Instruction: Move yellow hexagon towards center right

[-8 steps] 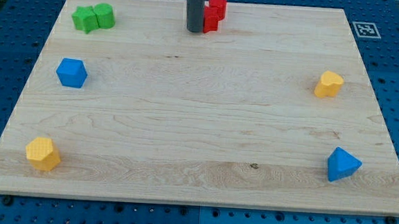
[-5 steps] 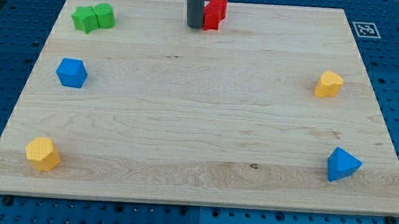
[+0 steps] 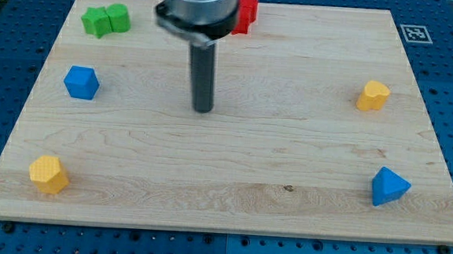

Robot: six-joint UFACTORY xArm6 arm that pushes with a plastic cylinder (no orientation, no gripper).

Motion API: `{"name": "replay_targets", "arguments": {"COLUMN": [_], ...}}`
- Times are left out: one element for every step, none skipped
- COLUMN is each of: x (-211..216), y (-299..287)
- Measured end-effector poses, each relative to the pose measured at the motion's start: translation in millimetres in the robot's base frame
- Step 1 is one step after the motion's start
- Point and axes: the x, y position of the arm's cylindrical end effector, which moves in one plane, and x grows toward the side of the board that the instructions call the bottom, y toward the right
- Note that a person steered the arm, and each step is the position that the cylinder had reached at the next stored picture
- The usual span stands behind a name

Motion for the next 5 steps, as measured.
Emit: {"name": "replay_targets", "arguments": {"x": [38,53,53,67,87], "y": [-46,-90,-139,-183,-226]}}
